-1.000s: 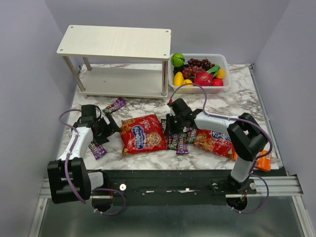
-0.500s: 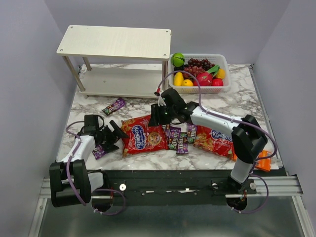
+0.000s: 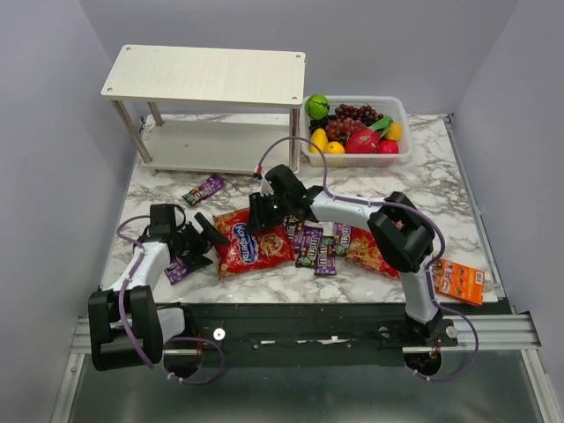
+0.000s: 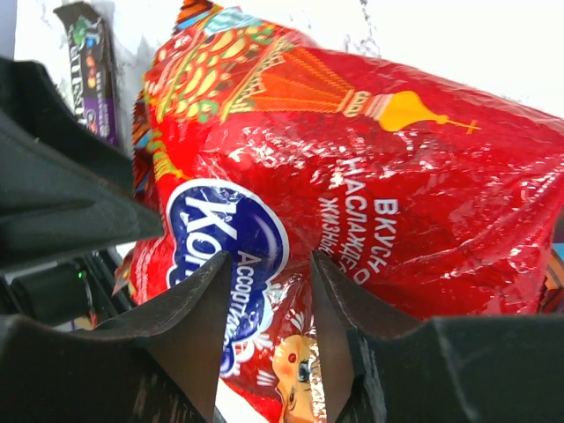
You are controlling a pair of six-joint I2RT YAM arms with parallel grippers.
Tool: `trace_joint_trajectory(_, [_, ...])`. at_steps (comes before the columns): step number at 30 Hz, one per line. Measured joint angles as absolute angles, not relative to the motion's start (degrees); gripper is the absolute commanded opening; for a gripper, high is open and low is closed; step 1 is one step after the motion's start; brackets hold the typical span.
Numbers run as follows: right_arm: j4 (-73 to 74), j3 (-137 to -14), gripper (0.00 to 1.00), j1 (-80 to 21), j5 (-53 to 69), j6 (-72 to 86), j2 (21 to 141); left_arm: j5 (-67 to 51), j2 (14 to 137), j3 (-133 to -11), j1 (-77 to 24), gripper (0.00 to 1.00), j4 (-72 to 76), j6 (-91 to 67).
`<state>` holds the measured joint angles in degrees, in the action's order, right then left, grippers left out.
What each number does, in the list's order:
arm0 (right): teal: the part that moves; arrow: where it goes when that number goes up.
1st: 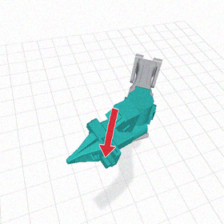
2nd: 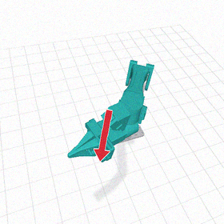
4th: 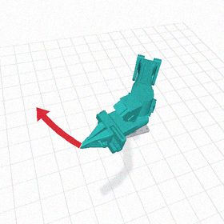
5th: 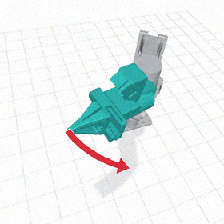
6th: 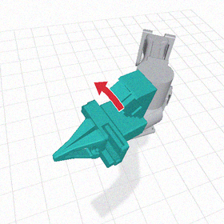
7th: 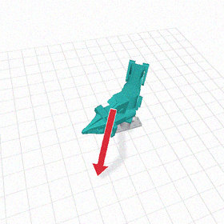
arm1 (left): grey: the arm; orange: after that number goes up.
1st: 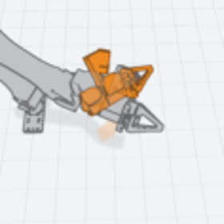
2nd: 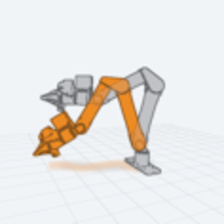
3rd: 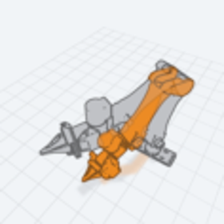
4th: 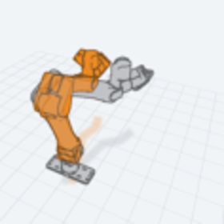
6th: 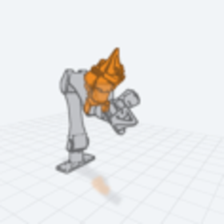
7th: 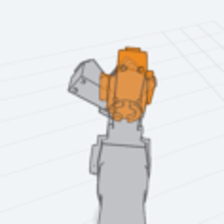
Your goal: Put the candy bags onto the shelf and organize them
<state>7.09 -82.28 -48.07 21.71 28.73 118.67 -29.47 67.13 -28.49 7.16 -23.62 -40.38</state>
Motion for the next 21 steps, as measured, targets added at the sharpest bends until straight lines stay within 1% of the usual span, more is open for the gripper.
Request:
trace_joint_trajectory(3, [7.44,-82.70,0.47,-48.23,20.32,29.61,119.22,-29.45,66.67,-28.49,7.16,0.96,-23.29,-40.38])
trace_joint_trajectory(5, [7.75,-82.76,0.47,-48.36,19.27,30.28,119.26,-29.47,66.65,-28.47,7.16,0.95,-22.81,-40.47])
trace_joint_trajectory(9, [7.86,-82.67,0.46,-48.45,17.78,31.07,119.26,-29.65,66.85,-28.01,7.16,0.76,-20.58,-41.19])
trace_joint_trajectory(11, [7.86,-82.63,0.45,-48.45,17.47,31.29,119.26,-30.13,67.29,-27.42,7.16,0.73,-19.09,-41.52])
trace_joint_trajectory(12, [7.88,-82.61,0.45,-48.45,17.43,31.42,119.26,-30.55,67.72,-27.09,7.16,0.67,-18.35,-41.80])
trace_joint_trajectory(14, [8.01,-82.59,0.44,-48.45,17.39,31.51,119.26,-31.40,68.64,-26.63,7.16,0.61,-16.86,-42.17])
trace_joint_trajectory(15, [8.16,-82.59,0.44,-48.45,17.39,31.53,119.26,-31.90,69.19,-26.48,7.16,0.52,-16.21,-42.11])
trace_joint_trajectory(17, [8.43,-82.59,0.44,-48.45,17.39,31.62,119.26,-32.62,70.06,-26.48,7.16,0.38,-15.46,-42.46])
trace_joint_trajectory(18, [8.58,-82.54,0.43,-48.45,17.37,31.70,119.26,-32.99,70.35,-26.48,7.16,0.21,-15.22,-42.37])
trace_joint_trajectory(20, [8.75,-82.46,0.43,-48.45,17.30,32.14,119.26,-33.69,70.63,-26.50,7.16,0.05,-14.76,-42.76])
trace_joint_trajectory(21, [8.93,-82.41,0.43,-48.45,17.19,32.32,119.26,-34.11,70.65,-26.52,7.16,0.02,-14.37,-42.33])
